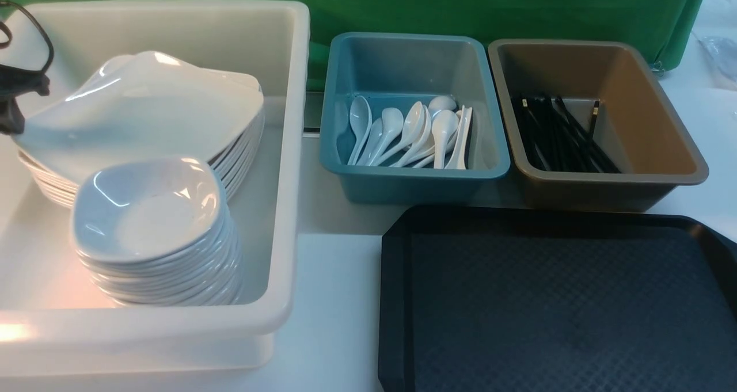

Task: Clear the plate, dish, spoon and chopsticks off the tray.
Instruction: Use the left arm to put the plate into the large storage box on the left

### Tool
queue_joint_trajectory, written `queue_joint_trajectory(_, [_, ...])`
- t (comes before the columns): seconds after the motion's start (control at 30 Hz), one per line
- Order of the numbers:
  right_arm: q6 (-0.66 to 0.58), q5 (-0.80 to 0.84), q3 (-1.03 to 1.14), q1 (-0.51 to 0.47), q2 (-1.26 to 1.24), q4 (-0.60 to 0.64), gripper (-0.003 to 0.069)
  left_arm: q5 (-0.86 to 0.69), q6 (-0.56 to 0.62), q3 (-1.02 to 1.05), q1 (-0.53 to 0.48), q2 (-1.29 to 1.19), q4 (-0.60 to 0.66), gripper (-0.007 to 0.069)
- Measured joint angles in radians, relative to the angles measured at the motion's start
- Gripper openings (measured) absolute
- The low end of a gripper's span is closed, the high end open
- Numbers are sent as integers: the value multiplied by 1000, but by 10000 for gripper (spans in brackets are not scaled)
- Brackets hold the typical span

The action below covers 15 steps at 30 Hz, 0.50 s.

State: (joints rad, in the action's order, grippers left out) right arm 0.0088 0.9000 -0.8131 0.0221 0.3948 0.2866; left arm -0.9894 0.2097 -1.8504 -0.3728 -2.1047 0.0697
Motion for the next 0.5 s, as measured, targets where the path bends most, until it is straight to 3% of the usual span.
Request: queue_joint_trajectory(0.5, [-35,-10,0,0,0,0,144,-102,-117,2,-5,18,13,13])
